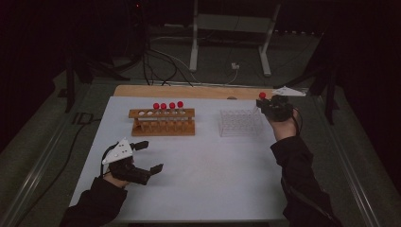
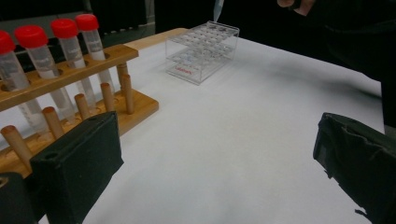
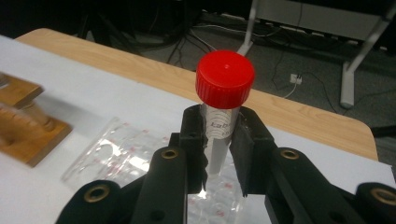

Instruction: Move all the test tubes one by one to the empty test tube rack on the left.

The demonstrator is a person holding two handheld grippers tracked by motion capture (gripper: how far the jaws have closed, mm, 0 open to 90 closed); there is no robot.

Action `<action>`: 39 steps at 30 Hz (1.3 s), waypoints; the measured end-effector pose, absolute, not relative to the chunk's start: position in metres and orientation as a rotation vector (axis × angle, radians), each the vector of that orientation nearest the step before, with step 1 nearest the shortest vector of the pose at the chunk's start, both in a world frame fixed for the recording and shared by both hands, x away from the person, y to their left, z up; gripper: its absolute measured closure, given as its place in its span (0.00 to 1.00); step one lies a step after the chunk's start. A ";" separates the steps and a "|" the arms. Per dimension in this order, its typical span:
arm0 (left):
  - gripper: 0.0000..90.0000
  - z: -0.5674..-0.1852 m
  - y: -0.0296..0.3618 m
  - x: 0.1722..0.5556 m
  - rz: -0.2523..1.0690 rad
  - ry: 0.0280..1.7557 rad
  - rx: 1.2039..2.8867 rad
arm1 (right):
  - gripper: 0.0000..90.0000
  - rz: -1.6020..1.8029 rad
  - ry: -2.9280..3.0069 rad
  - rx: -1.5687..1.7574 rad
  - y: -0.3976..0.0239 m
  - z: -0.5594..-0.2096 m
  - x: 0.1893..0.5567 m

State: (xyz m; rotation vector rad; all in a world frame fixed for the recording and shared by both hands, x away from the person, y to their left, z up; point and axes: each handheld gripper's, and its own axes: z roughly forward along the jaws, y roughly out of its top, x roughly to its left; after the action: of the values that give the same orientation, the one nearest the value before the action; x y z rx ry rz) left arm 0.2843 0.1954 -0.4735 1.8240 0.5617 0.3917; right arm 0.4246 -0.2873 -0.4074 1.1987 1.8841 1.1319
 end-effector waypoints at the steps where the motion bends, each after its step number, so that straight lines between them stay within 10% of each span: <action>1: 0.02 -0.473 0.195 0.284 0.393 0.562 1.827 | 0.84 1.135 1.891 1.190 -0.286 -0.406 0.422; 39: 0.03 -0.434 0.148 0.297 0.285 0.489 1.895 | 0.84 1.302 2.248 0.798 -0.183 -0.434 0.322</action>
State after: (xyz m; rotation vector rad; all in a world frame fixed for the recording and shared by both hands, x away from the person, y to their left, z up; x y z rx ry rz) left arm 0.2969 0.1484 -0.4340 1.8945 0.4893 0.2852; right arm 0.3221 -0.1828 -0.4342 0.7979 2.2480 1.3025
